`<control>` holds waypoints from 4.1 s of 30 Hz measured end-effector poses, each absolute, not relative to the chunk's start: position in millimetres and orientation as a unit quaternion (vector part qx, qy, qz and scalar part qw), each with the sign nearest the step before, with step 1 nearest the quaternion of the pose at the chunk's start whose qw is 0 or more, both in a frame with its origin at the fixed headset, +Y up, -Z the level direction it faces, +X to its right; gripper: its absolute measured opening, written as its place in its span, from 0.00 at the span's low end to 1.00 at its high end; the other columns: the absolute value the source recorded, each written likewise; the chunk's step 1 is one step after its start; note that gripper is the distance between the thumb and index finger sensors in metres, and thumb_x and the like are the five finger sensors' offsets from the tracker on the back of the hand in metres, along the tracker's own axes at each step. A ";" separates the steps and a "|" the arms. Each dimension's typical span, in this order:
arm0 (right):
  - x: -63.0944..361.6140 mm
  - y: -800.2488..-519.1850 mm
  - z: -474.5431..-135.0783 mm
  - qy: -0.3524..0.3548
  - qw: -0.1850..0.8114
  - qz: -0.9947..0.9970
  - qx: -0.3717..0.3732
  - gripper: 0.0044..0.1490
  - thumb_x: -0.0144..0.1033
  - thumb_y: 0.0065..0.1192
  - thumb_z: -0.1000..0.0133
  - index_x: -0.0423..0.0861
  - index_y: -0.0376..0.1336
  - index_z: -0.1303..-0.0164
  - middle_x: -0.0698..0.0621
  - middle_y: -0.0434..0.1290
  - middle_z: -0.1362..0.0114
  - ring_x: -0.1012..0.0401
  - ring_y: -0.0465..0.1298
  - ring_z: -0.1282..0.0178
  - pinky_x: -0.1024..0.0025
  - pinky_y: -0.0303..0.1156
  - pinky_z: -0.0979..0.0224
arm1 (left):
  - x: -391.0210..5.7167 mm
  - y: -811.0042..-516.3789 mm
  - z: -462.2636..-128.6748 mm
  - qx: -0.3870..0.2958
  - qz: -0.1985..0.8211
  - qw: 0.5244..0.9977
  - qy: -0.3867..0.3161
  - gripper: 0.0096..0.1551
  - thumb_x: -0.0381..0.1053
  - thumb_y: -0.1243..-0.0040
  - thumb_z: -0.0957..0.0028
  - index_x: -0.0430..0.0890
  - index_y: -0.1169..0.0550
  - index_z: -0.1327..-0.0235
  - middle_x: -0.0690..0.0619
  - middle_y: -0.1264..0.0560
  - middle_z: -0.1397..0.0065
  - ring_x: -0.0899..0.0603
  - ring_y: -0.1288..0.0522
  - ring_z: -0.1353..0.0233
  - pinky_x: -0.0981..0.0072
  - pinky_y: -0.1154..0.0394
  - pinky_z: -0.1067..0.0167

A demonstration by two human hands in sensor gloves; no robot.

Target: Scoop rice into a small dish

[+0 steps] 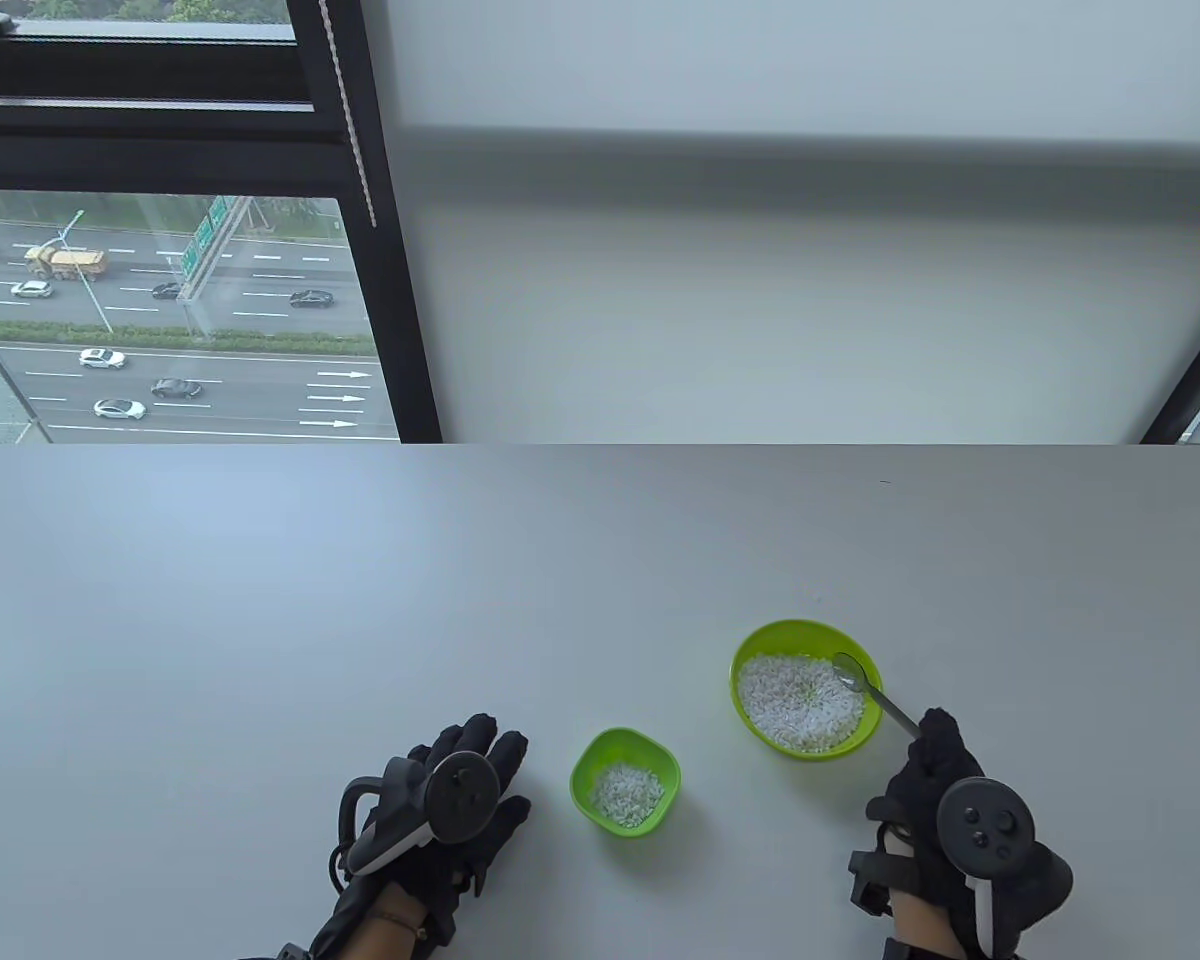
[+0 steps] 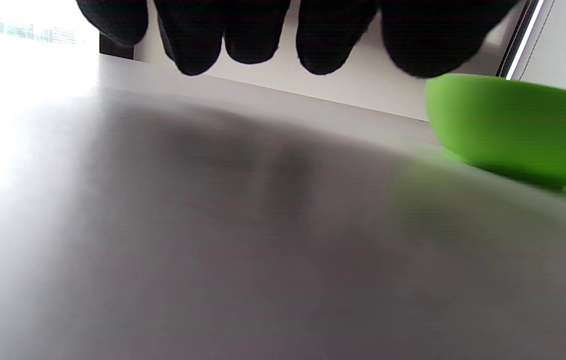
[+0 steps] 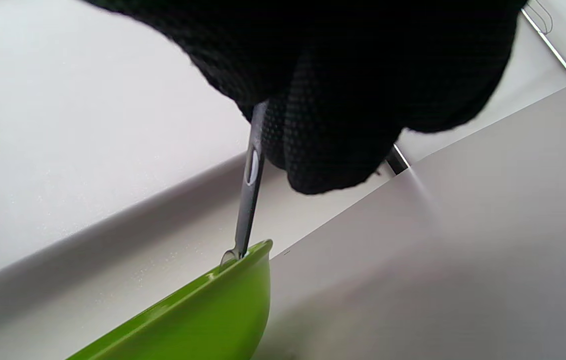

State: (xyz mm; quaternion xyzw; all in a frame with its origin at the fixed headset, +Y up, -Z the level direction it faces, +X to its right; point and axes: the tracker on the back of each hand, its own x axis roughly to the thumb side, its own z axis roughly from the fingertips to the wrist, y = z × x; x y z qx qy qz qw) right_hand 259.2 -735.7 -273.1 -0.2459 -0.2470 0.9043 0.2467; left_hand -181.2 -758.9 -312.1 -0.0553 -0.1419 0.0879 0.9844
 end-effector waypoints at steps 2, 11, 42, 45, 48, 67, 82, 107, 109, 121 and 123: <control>257.5 -736.2 -274.1 -0.233 0.263 0.905 -0.241 0.26 0.38 0.68 0.47 0.45 0.74 0.40 0.46 0.85 0.49 0.61 0.87 0.63 0.61 0.82 0.53 | -181.2 -758.9 -312.1 -0.056 0.087 0.984 -0.142 0.41 0.68 0.45 0.50 0.56 0.32 0.21 0.45 0.39 0.12 0.33 0.34 0.18 0.36 0.38 0.27; 263.7 -753.5 -280.3 -0.125 0.433 0.858 -0.245 0.27 0.40 0.66 0.46 0.42 0.74 0.41 0.48 0.86 0.54 0.64 0.87 0.67 0.64 0.83 0.55 | -181.0 -758.9 -312.2 -0.058 0.086 0.984 -0.143 0.41 0.68 0.45 0.50 0.57 0.32 0.21 0.45 0.39 0.12 0.33 0.34 0.18 0.36 0.38 0.27; 285.3 -770.8 -277.2 -0.062 0.607 0.744 -0.271 0.28 0.42 0.63 0.43 0.40 0.70 0.37 0.50 0.84 0.49 0.65 0.87 0.62 0.65 0.82 0.52 | -181.2 -759.7 -312.8 -0.059 0.088 0.984 -0.143 0.41 0.68 0.45 0.49 0.56 0.32 0.21 0.45 0.39 0.12 0.33 0.34 0.18 0.36 0.38 0.27; 279.0 -765.5 -277.7 -0.056 0.614 0.747 -0.248 0.28 0.41 0.63 0.43 0.40 0.71 0.37 0.49 0.84 0.50 0.65 0.87 0.63 0.64 0.82 0.52 | -181.2 -759.7 -312.8 -0.059 0.088 0.984 -0.143 0.41 0.68 0.45 0.49 0.56 0.32 0.21 0.45 0.39 0.12 0.33 0.34 0.18 0.36 0.38 0.27; 270.9 -759.9 -278.4 -0.047 0.617 0.754 -0.222 0.28 0.41 0.63 0.43 0.40 0.71 0.37 0.49 0.84 0.50 0.64 0.87 0.63 0.64 0.82 0.52 | -181.2 -759.7 -312.8 -0.059 0.088 0.984 -0.143 0.41 0.68 0.45 0.49 0.56 0.32 0.21 0.45 0.39 0.12 0.33 0.34 0.18 0.36 0.38 0.27; 206.0 -752.5 -287.1 0.088 0.579 0.807 -0.081 0.27 0.42 0.63 0.42 0.42 0.71 0.36 0.50 0.84 0.48 0.64 0.87 0.61 0.64 0.82 0.50 | -181.5 -759.8 -312.3 -0.063 0.091 0.983 -0.143 0.41 0.68 0.45 0.49 0.56 0.32 0.21 0.45 0.39 0.12 0.33 0.33 0.18 0.36 0.38 0.27; 204.2 -748.9 -288.3 0.091 0.563 0.819 -0.066 0.25 0.40 0.69 0.44 0.47 0.73 0.37 0.43 0.81 0.41 0.56 0.85 0.54 0.57 0.79 0.45 | -181.5 -759.5 -312.0 -0.063 0.090 0.983 -0.143 0.41 0.68 0.45 0.49 0.56 0.32 0.21 0.45 0.39 0.12 0.33 0.34 0.18 0.36 0.38 0.27; 264.3 -725.3 -266.3 -0.225 0.390 0.864 -0.226 0.27 0.39 0.68 0.45 0.39 0.73 0.39 0.45 0.85 0.49 0.59 0.88 0.62 0.60 0.82 0.53 | -181.0 -759.5 -312.1 -0.066 0.088 0.983 -0.144 0.41 0.68 0.45 0.49 0.56 0.32 0.21 0.45 0.39 0.12 0.33 0.34 0.18 0.36 0.38 0.27; 265.0 -725.3 -266.3 -0.234 0.362 0.872 -0.232 0.27 0.38 0.69 0.46 0.38 0.73 0.40 0.44 0.85 0.49 0.58 0.88 0.62 0.59 0.82 0.53 | -180.8 -759.4 -312.0 -0.066 0.087 0.984 -0.144 0.41 0.68 0.45 0.49 0.56 0.32 0.20 0.45 0.39 0.12 0.33 0.34 0.18 0.36 0.38 0.27; 253.4 -721.9 -270.1 -0.209 0.272 0.912 -0.226 0.25 0.36 0.70 0.48 0.44 0.75 0.41 0.43 0.86 0.50 0.58 0.88 0.64 0.59 0.82 0.54 | -180.9 -759.3 -312.1 -0.067 0.087 0.983 -0.144 0.41 0.68 0.45 0.49 0.56 0.32 0.20 0.45 0.39 0.12 0.33 0.34 0.18 0.36 0.38 0.27; 258.2 -724.8 -270.3 -0.193 0.315 0.901 -0.229 0.26 0.37 0.69 0.48 0.42 0.76 0.42 0.45 0.87 0.52 0.59 0.88 0.65 0.60 0.82 0.55 | -180.9 -759.3 -312.1 -0.067 0.088 0.983 -0.143 0.41 0.68 0.45 0.49 0.56 0.32 0.20 0.45 0.39 0.12 0.33 0.34 0.18 0.36 0.38 0.27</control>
